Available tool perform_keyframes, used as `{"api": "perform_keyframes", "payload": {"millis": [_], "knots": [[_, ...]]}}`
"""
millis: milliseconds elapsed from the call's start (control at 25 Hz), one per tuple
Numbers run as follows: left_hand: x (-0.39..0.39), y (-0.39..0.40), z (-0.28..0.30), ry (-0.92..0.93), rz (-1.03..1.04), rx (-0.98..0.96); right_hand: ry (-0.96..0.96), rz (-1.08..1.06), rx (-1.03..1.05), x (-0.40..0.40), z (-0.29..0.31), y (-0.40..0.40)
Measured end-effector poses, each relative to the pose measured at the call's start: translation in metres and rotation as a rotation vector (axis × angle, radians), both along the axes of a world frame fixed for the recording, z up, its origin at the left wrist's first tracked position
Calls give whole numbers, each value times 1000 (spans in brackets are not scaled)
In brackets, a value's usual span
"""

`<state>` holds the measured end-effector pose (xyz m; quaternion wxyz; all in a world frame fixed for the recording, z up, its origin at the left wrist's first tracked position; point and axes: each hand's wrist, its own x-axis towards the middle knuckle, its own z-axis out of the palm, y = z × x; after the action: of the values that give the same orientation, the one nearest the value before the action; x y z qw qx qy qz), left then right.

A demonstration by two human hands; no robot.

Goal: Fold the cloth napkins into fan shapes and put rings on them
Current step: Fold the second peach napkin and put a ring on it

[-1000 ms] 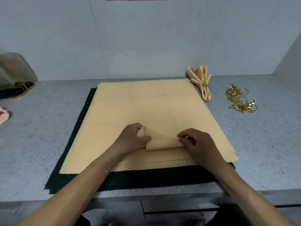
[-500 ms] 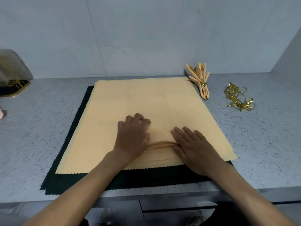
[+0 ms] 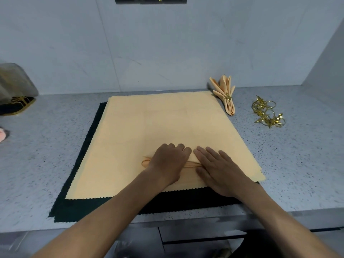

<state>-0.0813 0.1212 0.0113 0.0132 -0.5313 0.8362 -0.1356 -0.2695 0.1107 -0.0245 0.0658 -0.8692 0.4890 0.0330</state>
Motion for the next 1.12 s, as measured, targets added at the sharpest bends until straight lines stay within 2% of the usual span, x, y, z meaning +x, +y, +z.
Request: {"api": "perform_keyframes", "payload": {"millis": [80,160,200,360,440,560,640,760,800,840,880,960,1040,1120], "knots": [[-10,-3,-3,-75,4,-52,4,-6,17,0,-1,-4],[-15,-6,-3,-112,-1,-18,-7,-22,-1,1,-1,-6],[-16,-10,-3,-112,-17,-14,-42,-35,-60,3,-1,-5],[-17,-18,-9,-122,-75,-37,-217,31,-536,10,-17,1],[-13,-21,-12,-136,-106,-97,-249,35,-567,12,-19,-1],[-6,-16,-6,-111,-107,-108,-241,-29,-482,7,-13,-12],[-5,-13,0,-116,-46,-41,-270,34,-357,-1,-4,-16],[-14,-20,14,-15,-24,-47,-502,-43,14,-41,32,-40],[-18,-27,20,17,1,-30,-581,-128,37,-61,43,-57],[-22,-36,23,38,19,-3,-629,-232,-43,-84,50,-81],[-25,-43,27,49,32,28,-612,-331,-169,-105,55,-106],[-36,-59,28,47,61,98,-392,-490,-319,-141,64,-159],[-46,-70,28,25,90,146,-132,-592,-251,-162,67,-203],[-51,-78,27,24,95,148,-42,-675,-116,-174,61,-233]]}}
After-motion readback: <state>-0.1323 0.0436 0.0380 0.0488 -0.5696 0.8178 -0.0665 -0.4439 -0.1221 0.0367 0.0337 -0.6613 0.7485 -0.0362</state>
